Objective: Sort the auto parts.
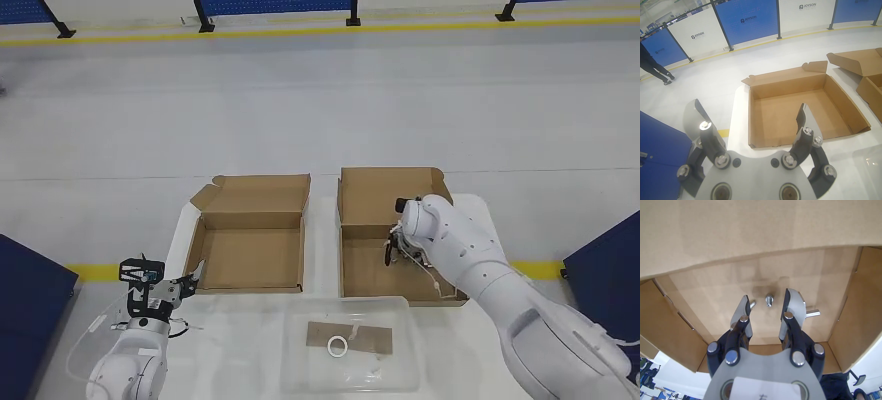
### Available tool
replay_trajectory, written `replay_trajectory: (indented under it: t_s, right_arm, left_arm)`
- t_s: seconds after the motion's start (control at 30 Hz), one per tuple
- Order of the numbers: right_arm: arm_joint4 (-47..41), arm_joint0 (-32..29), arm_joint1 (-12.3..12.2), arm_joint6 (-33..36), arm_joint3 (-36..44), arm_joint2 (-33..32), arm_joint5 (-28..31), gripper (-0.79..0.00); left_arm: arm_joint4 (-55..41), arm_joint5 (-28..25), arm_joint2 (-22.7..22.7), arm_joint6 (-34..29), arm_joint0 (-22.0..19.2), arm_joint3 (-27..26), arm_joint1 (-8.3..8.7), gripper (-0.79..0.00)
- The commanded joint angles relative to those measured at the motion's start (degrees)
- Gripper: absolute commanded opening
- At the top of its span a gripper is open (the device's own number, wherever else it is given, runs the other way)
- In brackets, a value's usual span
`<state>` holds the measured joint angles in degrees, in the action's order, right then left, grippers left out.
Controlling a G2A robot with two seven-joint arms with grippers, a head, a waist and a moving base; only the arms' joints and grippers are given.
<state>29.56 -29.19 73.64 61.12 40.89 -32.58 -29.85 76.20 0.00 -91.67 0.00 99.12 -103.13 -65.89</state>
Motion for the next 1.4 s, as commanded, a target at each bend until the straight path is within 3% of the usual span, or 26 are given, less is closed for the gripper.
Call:
replay_trajectory:
  t_s: [0.0, 0.03, 0.17, 0.2, 0.5, 0.83, 1.07, 1.37]
  right_arm:
    - [0.26, 0.03, -0.07, 0.14, 0.6, -0.38, 0.0, -0.397]
    - [0.36, 0.03, -0.15, 0.23, 1.0, -0.63, 0.03, -0.376]
    - [0.51, -0.04, -0.9, 1.02, 3.27, -2.33, 0.57, -0.043]
    - [0.65, -0.13, -1.2, 1.3, 4.14, -2.86, 0.73, 0.0]
    - [0.73, -5.23, -6.98, 6.36, 19.48, -13.45, 4.83, 0.0]
    - [-9.88, -24.78, -15.66, 16.11, 43.83, -40.49, 18.58, 0.0]
    - [-21.42, -34.82, -17.89, 21.0, 50.9, -52.64, 26.55, 0.0]
    - [-38.83, -41.76, -19.18, 26.88, 50.01, -60.76, 37.23, 0.0]
  left_arm:
    - [0.0, 0.0, 0.0, 0.0, 0.0, 0.0, 0.0, 0.0]
    - [0.0, 0.0, 0.0, 0.0, 0.0, 0.0, 0.0, 0.0]
    - [0.0, 0.0, 0.0, 0.0, 0.0, 0.0, 0.0, 0.0]
    - [0.0, 0.0, 0.0, 0.0, 0.0, 0.0, 0.0, 0.0]
    - [0.0, 0.0, 0.0, 0.0, 0.0, 0.0, 0.0, 0.0]
    - [0.0, 0.0, 0.0, 0.0, 0.0, 0.0, 0.0, 0.0]
    - [0.0, 0.0, 0.0, 0.0, 0.0, 0.0, 0.0, 0.0]
    - [0.0, 0.0, 0.0, 0.0, 0.0, 0.0, 0.0, 0.0]
